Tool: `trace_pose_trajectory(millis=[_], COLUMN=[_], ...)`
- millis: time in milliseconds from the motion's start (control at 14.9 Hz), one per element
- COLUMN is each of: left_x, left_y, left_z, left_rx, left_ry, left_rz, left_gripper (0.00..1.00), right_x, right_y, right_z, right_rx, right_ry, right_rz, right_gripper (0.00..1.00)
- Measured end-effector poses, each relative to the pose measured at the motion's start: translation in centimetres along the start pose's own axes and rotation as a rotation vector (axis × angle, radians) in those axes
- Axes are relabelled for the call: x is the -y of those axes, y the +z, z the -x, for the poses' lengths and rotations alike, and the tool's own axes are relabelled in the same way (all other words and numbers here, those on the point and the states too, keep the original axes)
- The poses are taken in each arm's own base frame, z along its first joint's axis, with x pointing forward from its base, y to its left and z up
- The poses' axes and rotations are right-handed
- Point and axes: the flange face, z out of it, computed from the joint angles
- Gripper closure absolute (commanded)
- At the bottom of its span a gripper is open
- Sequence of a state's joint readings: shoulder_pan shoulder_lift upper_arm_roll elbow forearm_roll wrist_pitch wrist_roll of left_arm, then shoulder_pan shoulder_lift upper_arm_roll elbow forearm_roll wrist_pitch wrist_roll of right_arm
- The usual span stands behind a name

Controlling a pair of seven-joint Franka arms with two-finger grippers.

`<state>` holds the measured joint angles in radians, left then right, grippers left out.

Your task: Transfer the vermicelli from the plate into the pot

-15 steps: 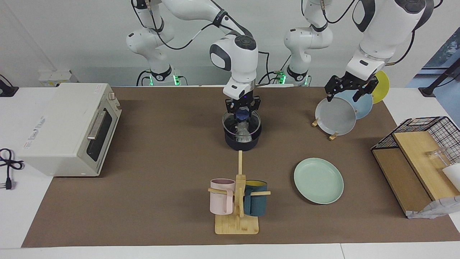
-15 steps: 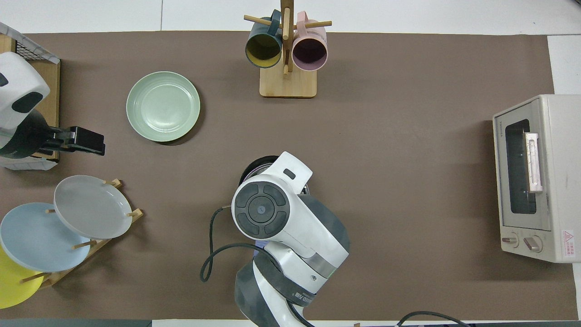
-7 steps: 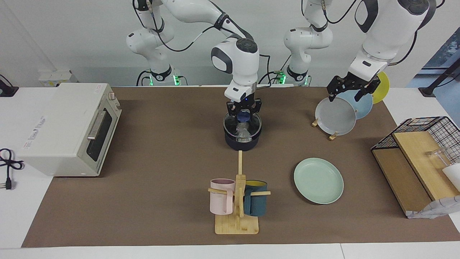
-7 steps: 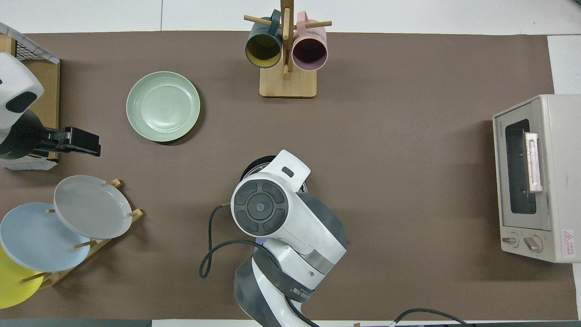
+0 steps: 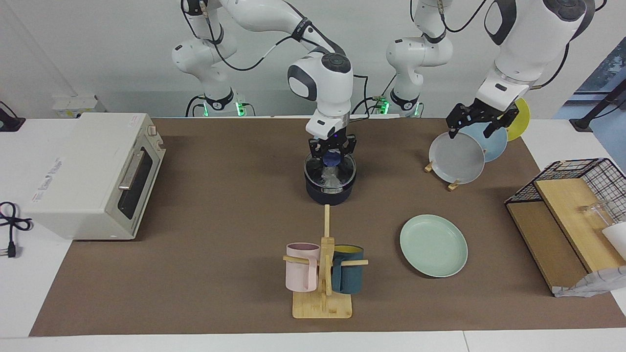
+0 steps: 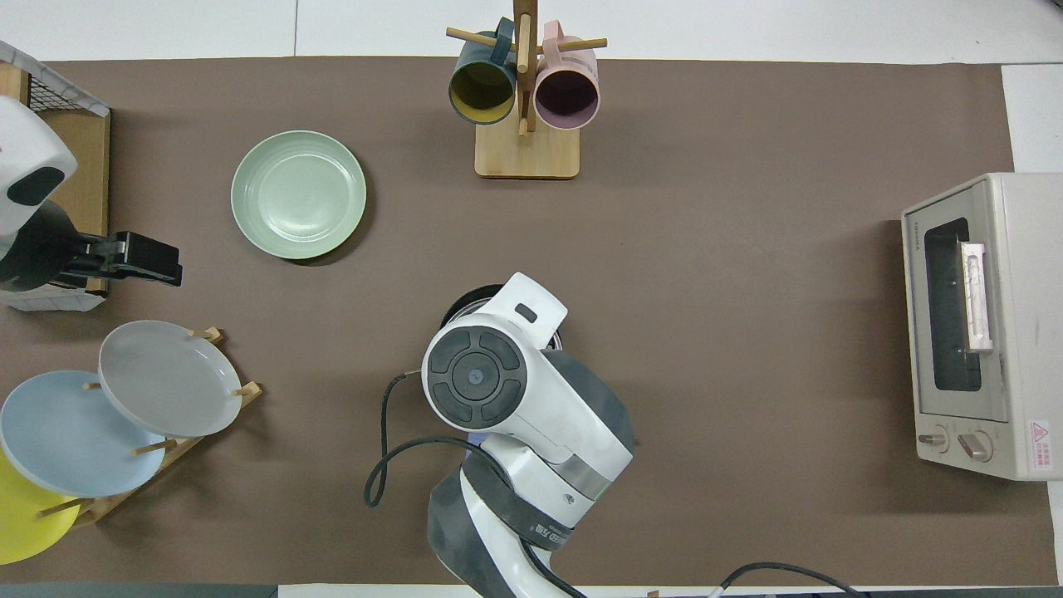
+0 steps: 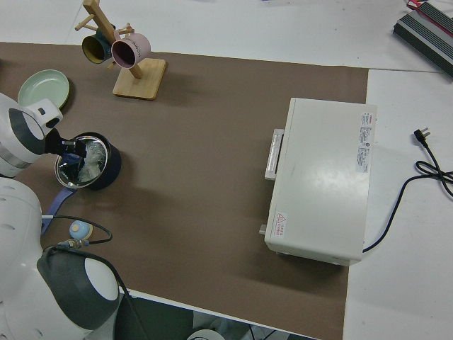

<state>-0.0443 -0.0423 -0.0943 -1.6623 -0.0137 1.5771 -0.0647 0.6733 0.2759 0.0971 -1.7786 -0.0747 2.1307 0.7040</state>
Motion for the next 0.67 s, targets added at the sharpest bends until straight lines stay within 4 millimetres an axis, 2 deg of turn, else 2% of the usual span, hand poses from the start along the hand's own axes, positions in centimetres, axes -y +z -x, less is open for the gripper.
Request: trace_pose_trajectory(millis=[470, 671], left_x=[-0.04, -0.03], left_y=[-0.03, 0.04], left_z=[0.06, 0.16], left_rx=[0.002, 0.011], left_ry=[0.001, 0.001], left_rz=[0.000, -0.001], left_gripper=[0.00, 0.00], right_x=[0.06, 0.05], right_y=[0.13, 0.15], right_z=[-0.25, -0.30], right_rx=[-0.010, -0.012], right_ry=[0.002, 0.002], right_rz=[-0.008, -0.010], right_gripper=[0.44, 0.34])
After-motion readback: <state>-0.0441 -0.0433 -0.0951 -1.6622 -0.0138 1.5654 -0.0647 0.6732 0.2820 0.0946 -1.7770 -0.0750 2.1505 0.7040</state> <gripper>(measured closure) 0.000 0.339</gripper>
